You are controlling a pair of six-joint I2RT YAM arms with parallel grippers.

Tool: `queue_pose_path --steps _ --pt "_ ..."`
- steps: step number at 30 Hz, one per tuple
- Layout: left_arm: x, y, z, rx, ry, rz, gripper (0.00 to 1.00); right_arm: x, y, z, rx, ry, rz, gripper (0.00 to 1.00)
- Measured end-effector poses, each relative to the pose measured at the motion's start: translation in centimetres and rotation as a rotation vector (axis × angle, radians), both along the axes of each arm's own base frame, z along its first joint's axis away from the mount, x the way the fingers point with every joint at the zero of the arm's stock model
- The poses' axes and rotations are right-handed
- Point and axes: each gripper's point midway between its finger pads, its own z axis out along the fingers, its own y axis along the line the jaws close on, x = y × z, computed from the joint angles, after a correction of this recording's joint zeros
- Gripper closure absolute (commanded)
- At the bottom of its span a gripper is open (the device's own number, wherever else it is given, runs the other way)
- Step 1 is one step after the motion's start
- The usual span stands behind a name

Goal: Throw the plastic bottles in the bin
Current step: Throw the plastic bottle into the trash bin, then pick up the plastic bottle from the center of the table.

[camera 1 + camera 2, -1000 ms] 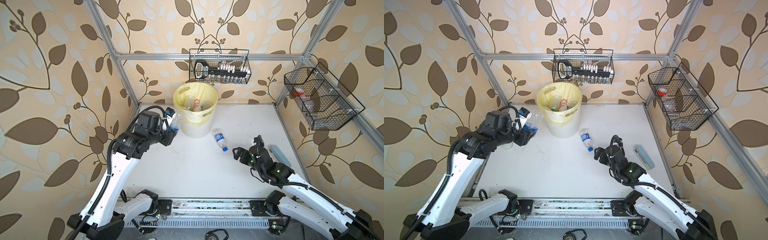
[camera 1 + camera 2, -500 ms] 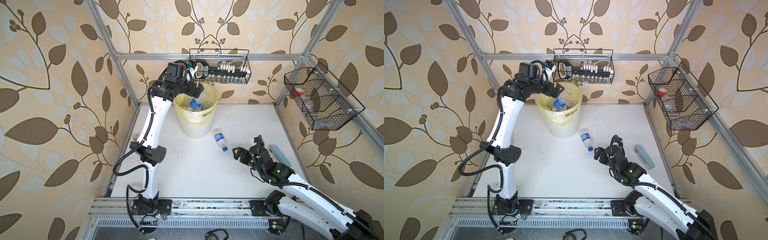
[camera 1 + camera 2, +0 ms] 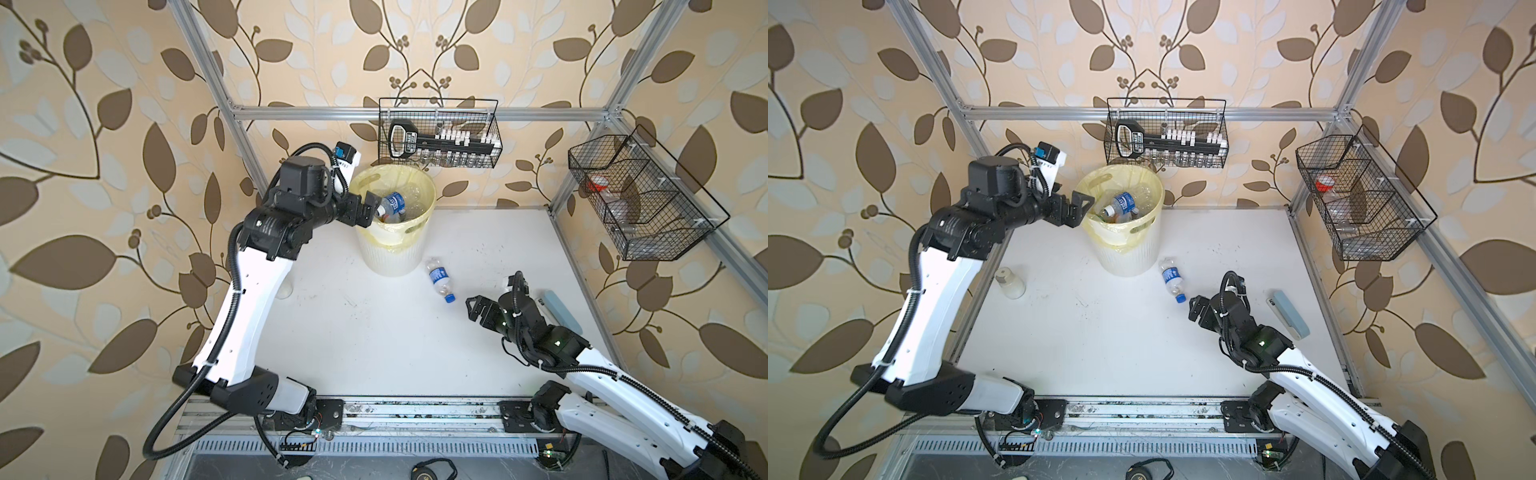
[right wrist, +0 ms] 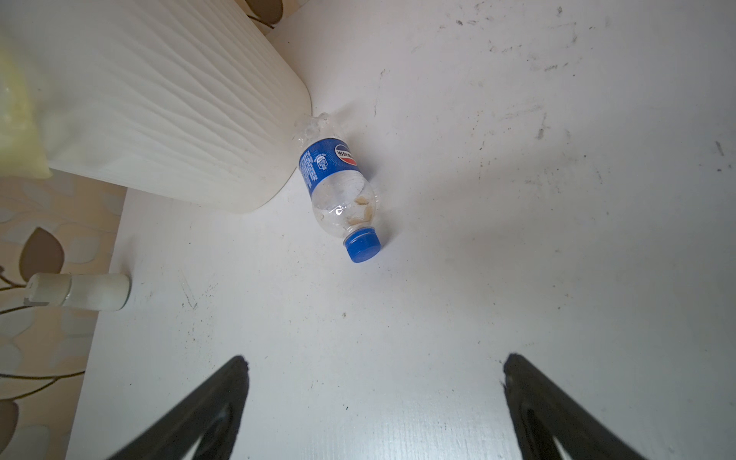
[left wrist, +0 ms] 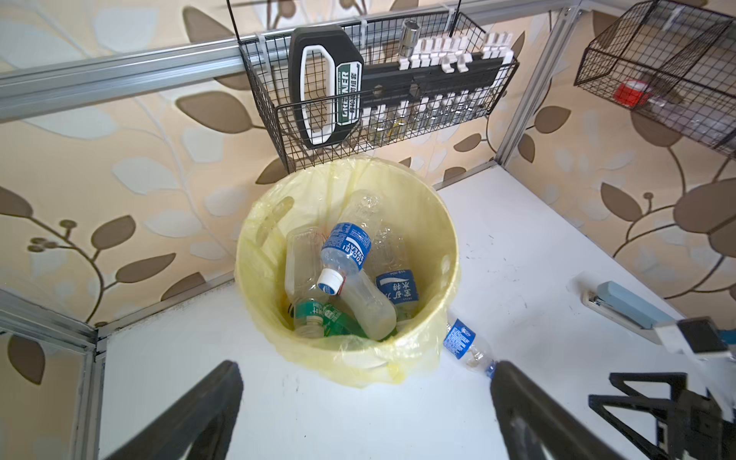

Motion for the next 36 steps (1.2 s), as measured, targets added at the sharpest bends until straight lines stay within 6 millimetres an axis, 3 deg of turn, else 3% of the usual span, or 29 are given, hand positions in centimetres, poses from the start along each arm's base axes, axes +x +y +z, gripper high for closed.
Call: queue_pose_path --steps 3,7,10,15,20,24,30,36 --pt "-1.1 0.4 -4.0 0.022 0.075 0.001 0.01 0.3 0.2 0.5 -0.004 0.003 -0.001 0.00" --pt "-1.1 0.3 -11.1 0.092 0.229 -0.010 0.01 0.8 0.4 1.4 -0.009 0.003 -0.007 0.00" --pt "-1.5 0.6 -14.2 0.145 0.284 -0.023 0.01 1.1 0.5 1.9 -0.007 -0.002 -0.014 0.00" --pt "-3.1 1.3 -16.4 0.193 0.295 -0.041 0.01 1.2 -0.2 1.8 -0.023 0.002 -0.056 0.00" --pt "-3.5 1.4 -16.7 0.198 0.292 -0.051 0.01 1.5 -0.5 0.9 -0.062 0.021 -0.072 0.00" --pt "-4.1 1.6 -19.3 0.226 0.333 -0.061 0.01 1.6 -1.0 0.6 -0.094 0.043 -0.087 0.00" --pt "-5.1 2.5 -23.9 0.277 0.410 -0.047 0.01 3.3 -1.3 1.9 -0.147 0.040 -0.090 0.00" --pt "-4.8 3.1 -26.1 0.300 0.433 -0.024 0.01 4.9 -1.1 2.0 -0.254 0.063 -0.062 0.00"
